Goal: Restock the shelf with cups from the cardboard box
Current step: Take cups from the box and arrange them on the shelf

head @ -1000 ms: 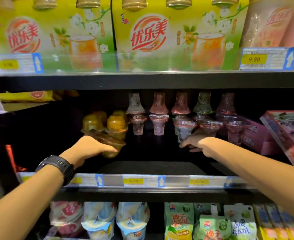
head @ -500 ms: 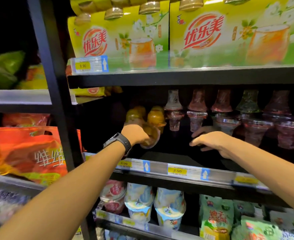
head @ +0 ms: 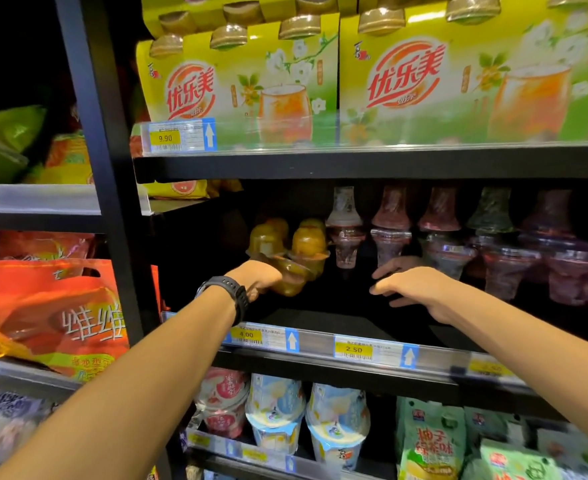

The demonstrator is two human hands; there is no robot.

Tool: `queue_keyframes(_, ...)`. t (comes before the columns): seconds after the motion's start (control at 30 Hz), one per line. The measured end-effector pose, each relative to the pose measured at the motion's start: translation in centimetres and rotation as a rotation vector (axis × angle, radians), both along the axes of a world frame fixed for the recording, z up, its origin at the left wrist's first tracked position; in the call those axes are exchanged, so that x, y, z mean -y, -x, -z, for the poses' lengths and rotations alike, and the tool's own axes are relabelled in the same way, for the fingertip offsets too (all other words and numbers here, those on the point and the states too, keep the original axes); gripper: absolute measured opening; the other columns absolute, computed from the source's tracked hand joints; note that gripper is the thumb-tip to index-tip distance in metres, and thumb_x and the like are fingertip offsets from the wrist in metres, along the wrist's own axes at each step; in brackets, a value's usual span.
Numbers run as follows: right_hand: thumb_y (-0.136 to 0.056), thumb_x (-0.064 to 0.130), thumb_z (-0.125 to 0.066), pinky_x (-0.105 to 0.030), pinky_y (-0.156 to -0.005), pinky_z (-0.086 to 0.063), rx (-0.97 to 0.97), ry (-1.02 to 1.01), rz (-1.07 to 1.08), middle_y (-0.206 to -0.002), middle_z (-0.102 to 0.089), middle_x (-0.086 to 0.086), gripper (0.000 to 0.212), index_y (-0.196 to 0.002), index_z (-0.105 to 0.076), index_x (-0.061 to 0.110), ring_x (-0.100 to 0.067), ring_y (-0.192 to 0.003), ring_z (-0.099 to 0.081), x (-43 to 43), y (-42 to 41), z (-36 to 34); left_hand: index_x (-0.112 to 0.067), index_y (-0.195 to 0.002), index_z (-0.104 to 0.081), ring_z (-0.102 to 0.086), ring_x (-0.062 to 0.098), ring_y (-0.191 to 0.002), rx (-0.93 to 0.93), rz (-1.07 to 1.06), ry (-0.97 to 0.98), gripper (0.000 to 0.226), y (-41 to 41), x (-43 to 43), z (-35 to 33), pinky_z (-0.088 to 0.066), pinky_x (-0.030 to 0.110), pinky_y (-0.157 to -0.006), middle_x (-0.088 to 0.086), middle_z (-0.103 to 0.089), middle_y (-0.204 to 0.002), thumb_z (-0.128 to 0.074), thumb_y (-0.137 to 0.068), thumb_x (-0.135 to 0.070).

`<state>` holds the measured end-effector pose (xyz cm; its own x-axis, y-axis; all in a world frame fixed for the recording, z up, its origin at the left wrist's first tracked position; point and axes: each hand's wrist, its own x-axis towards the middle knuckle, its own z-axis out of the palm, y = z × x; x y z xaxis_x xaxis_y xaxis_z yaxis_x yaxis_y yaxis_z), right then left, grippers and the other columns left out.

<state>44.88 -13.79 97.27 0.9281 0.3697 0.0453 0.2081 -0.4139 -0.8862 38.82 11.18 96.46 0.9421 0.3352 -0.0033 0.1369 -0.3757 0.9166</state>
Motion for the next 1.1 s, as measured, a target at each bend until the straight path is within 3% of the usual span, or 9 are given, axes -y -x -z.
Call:
queue_keyframes(0.17, -0.079, 0.005, -0.074, -0.035, -0.083, -0.056, 0.016, 0.038, -0.007, -0.109, -0.064, -0.016, 0.018, -0.091, -0.064, 0.015, -0.022, -0.099, -0.062, -0.4, -0.3, 0.3, -0.015, -0.137, -0.052, -0.042, 0.031, -0.136, -0.039, -0.007, -0.070, 0.078, -0.4, -0.1, -0.3, -0.032, 0.049, -0.115, 0.007, -0.053, -0.141, -0.088, -0.068, -0.016)
queue_keyframes(0.3, -0.079, 0.006, -0.074, -0.033, -0.078, -0.056, 0.031, 0.065, -0.018, -0.105, -0.065, -0.015, 0.020, -0.096, -0.065, 0.012, -0.019, -0.092, -0.062, -0.9, -0.3, 1.0, -0.015, -0.149, -0.036, -0.035, 0.032, -0.140, -0.111, -0.004, -0.247, 0.083, -1.1, 0.1, -0.2, -0.029, 0.048, -0.115, 0.007, -0.041, -0.151, -0.080, -0.080, -0.030)
queue_keyframes(0.43, -0.078, 0.006, -0.074, -0.030, -0.073, -0.055, 0.042, 0.083, -0.034, -0.105, -0.065, -0.015, 0.023, -0.099, -0.065, 0.011, -0.018, -0.090, -0.062, -1.6, -0.2, 1.1, -0.015, -0.148, -0.038, -0.037, 0.033, -0.139, -0.127, 0.018, -0.221, 0.089, -1.1, 0.4, -0.3, -0.029, 0.052, -0.115, 0.009, -0.043, -0.150, -0.084, -0.074, -0.036)
queue_keyframes(0.57, -0.078, 0.005, -0.074, -0.032, -0.078, -0.056, 0.047, 0.088, -0.040, -0.105, -0.064, -0.015, 0.024, -0.100, -0.064, 0.011, -0.021, -0.097, -0.063, -2.0, -0.1, 1.1, -0.010, -0.144, -0.045, -0.037, 0.031, -0.140, -0.184, 0.063, -0.187, 0.084, -0.8, 0.3, 0.0, -0.027, 0.049, -0.117, 0.008, -0.044, -0.150, -0.085, -0.073, -0.031)
queue_keyframes(0.93, -0.076, 0.003, -0.076, -0.036, -0.082, -0.057, 0.021, 0.080, 0.028, -0.108, -0.064, -0.016, 0.027, -0.097, -0.063, 0.012, -0.023, -0.097, -0.063, -0.1, -0.9, 1.1, -0.010, -0.143, -0.047, -0.041, 0.030, -0.138, -0.207, 0.110, -0.301, 0.081, -1.0, 0.4, 0.0, -0.032, 0.046, -0.116, 0.008, -0.048, -0.147, -0.083, -0.075, -0.034)
queue_keyframes(1.1, -0.073, 0.010, -0.080, -0.030, -0.072, -0.053, 0.039, 0.072, 0.085, -0.117, -0.058, -0.013, 0.050, -0.117, -0.054, 0.014, -0.025, -0.104, -0.058, 1.1, -0.8, 1.2, -0.008, -0.144, -0.046, -0.039, 0.028, -0.140, -0.229, 0.092, -0.293, 0.077, -0.5, 1.0, -0.4, -0.030, 0.044, -0.117, 0.008, -0.045, -0.149, -0.081, -0.079, -0.032)
